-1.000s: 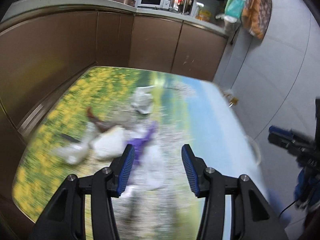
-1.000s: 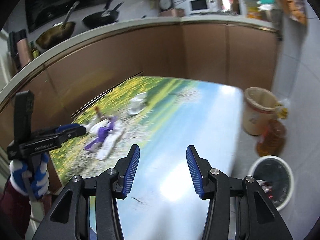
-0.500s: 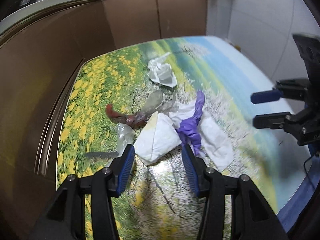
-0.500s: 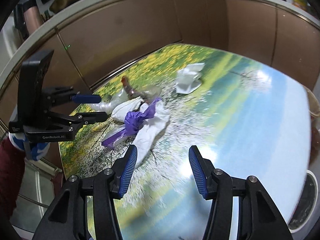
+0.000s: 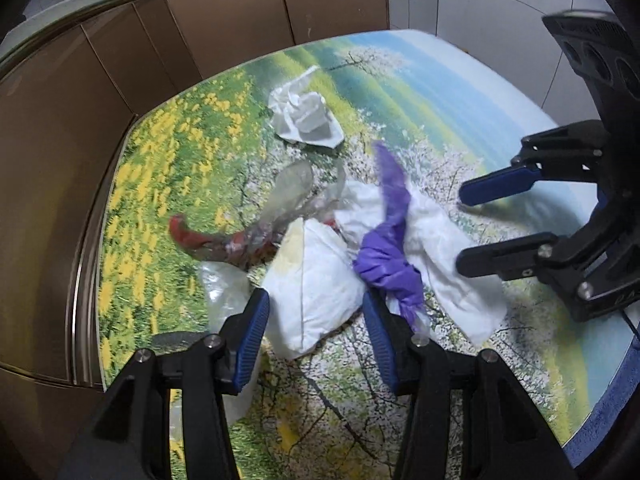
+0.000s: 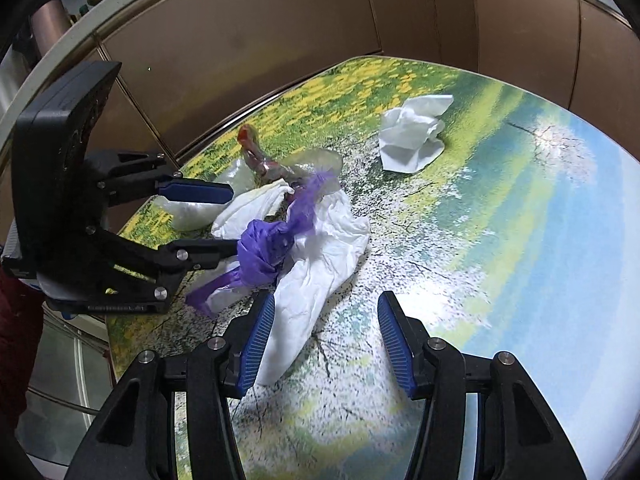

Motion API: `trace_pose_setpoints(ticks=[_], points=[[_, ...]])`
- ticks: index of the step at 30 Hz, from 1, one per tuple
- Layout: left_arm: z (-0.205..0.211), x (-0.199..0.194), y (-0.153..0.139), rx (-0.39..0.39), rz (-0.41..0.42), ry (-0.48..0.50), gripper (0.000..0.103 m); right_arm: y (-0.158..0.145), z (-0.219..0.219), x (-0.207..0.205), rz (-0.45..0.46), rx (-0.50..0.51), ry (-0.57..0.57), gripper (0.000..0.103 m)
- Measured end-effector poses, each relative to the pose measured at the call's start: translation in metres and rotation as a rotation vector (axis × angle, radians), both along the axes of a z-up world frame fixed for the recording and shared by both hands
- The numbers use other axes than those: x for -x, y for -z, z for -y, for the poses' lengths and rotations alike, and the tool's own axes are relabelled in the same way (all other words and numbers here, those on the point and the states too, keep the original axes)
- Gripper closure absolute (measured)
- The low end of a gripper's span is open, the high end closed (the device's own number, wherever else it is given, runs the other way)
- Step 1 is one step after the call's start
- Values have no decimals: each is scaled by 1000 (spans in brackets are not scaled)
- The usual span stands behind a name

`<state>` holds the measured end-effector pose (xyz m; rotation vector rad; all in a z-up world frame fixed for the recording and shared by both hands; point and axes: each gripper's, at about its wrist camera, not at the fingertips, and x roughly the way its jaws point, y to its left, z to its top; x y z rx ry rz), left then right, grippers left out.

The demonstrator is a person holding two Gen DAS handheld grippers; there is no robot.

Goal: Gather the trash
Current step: 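Grasp a white tissue with the left gripper while the right gripper grasps a white plastic bag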

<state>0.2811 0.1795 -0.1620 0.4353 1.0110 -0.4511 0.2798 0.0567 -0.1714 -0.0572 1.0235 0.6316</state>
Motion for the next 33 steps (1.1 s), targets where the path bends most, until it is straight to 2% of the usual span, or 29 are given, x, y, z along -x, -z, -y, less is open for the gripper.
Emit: trace_pose_setpoints(ticks=[3, 5, 8, 10, 13, 21, 33], points=[[3, 2, 5, 8, -8, 0, 57, 5, -5, -4, -6, 4, -4, 50], [4, 3, 7, 18, -10, -6, 62, 4, -8, -6, 0, 9, -12, 52], [3, 3, 7, 35, -11, -27, 74, 3, -12, -5, 6, 21, -24, 67], [3, 4, 7, 36, -5, -41, 82, 4, -13, -5, 7, 25, -31, 84], [1, 7, 4, 44, 4, -60, 90, 5, -6, 0, 10, 24, -27, 91], [-4, 25, -15, 90, 65, -124, 97, -15, 19, 17, 61, 3, 8, 95], [-17, 72, -60, 207, 154, -216, 97, -48, 50, 60, 123, -37, 39, 95]])
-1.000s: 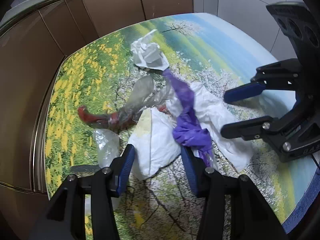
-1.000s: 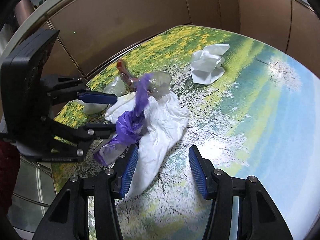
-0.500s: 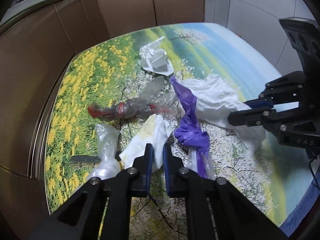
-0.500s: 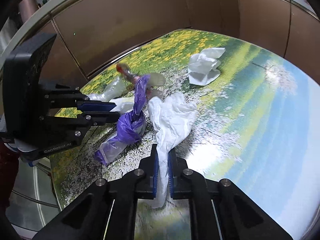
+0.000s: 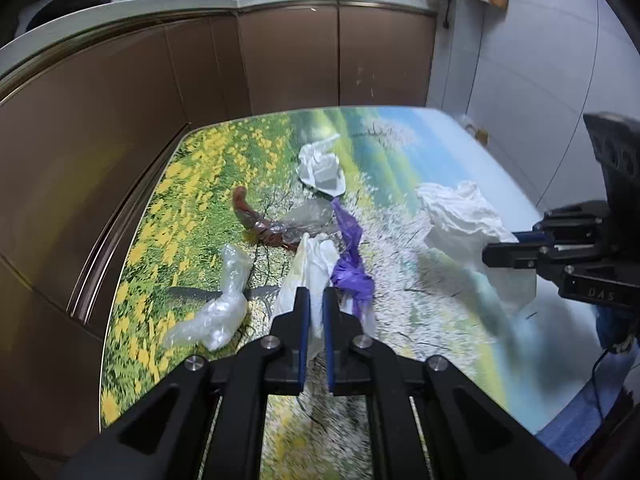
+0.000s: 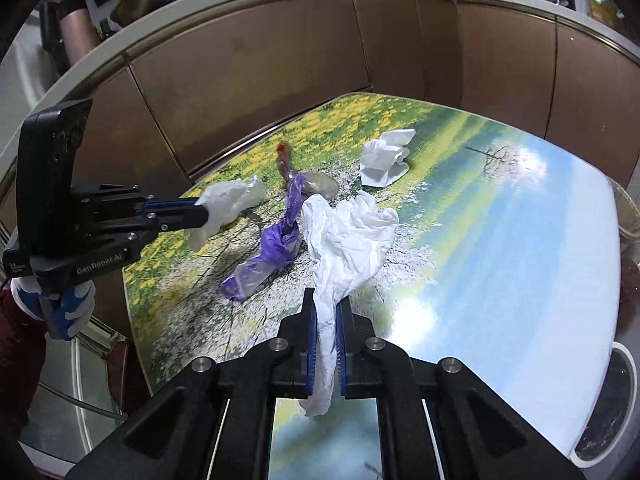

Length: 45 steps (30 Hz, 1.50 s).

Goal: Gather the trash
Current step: 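Grasp a white tissue with the left gripper while the right gripper grasps a white plastic bag, then carry the white tissue and white plastic bag over the bin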

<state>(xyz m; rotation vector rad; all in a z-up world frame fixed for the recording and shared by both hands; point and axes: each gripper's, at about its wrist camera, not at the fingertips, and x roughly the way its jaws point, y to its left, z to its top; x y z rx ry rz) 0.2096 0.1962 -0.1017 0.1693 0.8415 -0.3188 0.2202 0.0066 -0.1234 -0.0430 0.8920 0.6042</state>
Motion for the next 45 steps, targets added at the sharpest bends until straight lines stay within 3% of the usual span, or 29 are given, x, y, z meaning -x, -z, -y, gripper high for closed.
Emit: trace_pose_setpoints(ticks=[14, 23, 33, 45], points=[[-24, 40, -55, 137, 118, -158, 97, -32, 45, 40, 73, -56, 67, 95], [-19, 53, -85, 163, 170, -177, 97, -47, 73, 56, 113, -101, 108, 95], [37, 57, -99, 174, 178, -86, 97, -55, 118, 71, 140, -154, 177, 95], [162, 38, -91, 205, 125, 142, 97, -48, 204, 82, 150, -153, 362, 95]])
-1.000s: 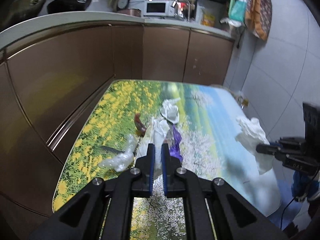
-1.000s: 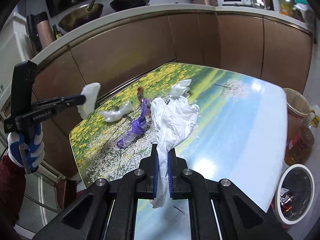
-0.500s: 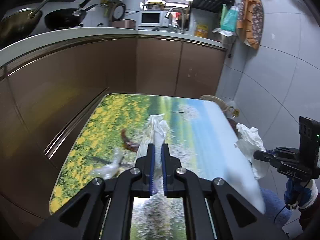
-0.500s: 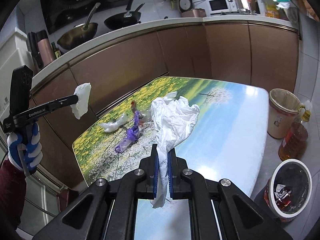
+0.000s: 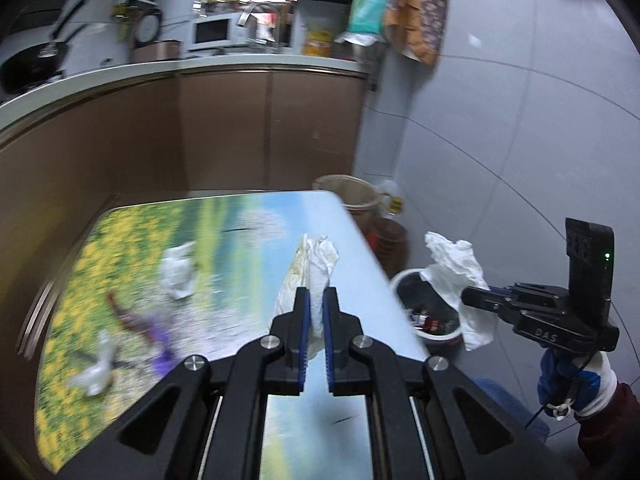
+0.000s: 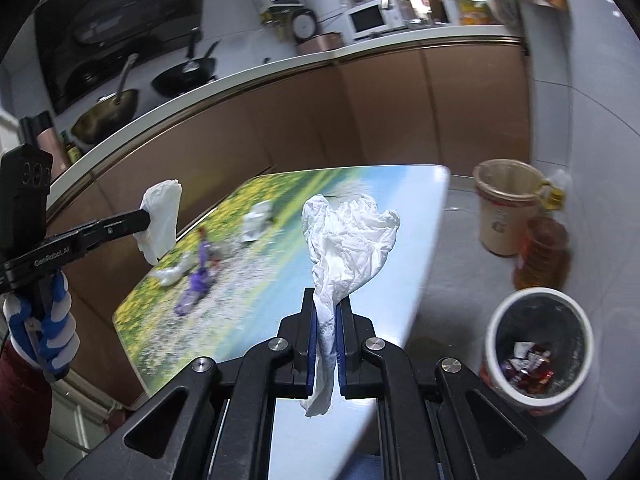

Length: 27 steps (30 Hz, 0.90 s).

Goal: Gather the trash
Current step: 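Carry the white tissue and white plastic bag over the bin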

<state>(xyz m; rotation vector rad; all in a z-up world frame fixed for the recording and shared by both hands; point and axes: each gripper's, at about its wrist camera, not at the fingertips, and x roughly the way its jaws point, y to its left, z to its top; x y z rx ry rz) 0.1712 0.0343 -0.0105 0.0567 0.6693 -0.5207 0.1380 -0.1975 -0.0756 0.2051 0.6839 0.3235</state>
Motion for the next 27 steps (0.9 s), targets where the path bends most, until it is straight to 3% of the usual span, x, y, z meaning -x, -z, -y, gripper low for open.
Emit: trace_pose_setpoints(ticks=[8, 15, 20, 27], points=[[111, -24, 22, 21, -63, 176, 97, 22, 73, -4, -39, -17, 170, 95], [214, -55, 64, -1, -160, 307, 97, 59, 139, -16, -107, -29, 309, 95], [278, -79, 100, -32, -228, 352, 97, 90, 176, -30, -167, -30, 384, 94], [333, -119, 148, -27, -342, 342, 97, 128, 207, -53, -236, -13, 451, 91]])
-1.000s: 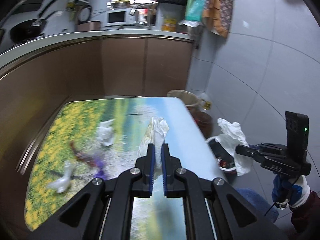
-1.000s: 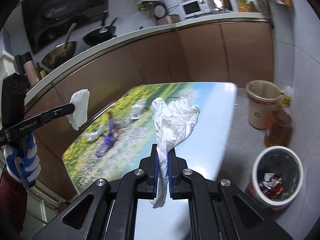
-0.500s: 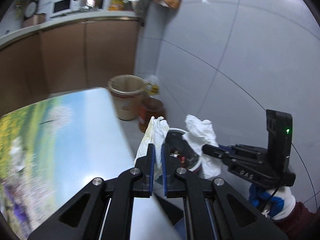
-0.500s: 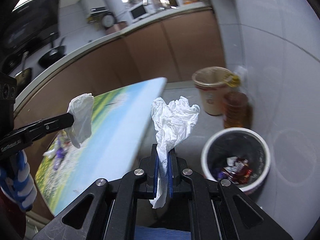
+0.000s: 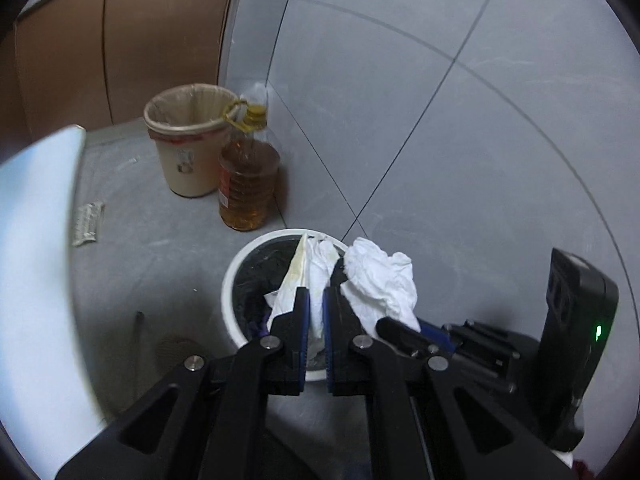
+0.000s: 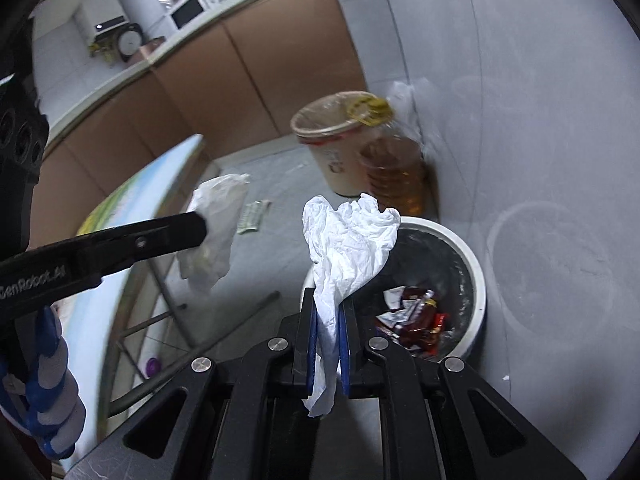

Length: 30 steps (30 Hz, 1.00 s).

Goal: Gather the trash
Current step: 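Carry the white tissue and white plastic bag over the bin, then open both grippers to drop the white items into the bin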

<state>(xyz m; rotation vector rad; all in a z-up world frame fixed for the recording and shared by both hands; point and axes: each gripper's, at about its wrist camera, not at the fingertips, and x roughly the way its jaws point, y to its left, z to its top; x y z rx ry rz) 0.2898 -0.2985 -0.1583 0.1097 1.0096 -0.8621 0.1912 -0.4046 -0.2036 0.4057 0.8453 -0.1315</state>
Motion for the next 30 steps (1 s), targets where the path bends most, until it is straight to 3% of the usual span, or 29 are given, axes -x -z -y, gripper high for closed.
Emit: trace_pose_setpoints(ticks=[5, 8, 11, 13, 22, 30], points=[[25, -20, 27, 2, -76, -20, 95, 18, 12, -20, -47, 53, 27, 91], [31, -29, 38, 5, -112, -37, 93, 26, 20, -23, -70, 72, 51, 81], [28, -31, 41, 16, -127, -53, 79, 30, 27, -20, -80, 70, 85, 76], [25, -30, 41, 24, -128, -65, 62, 31, 29, -16, -82, 67, 98, 71], [-3, -14, 16, 68, -100, -100, 61, 8, 9, 2, -42, 61, 93, 66], [-65, 23, -34, 126, 49, -206, 61, -36, -31, 20, 40, 79, 28, 64]])
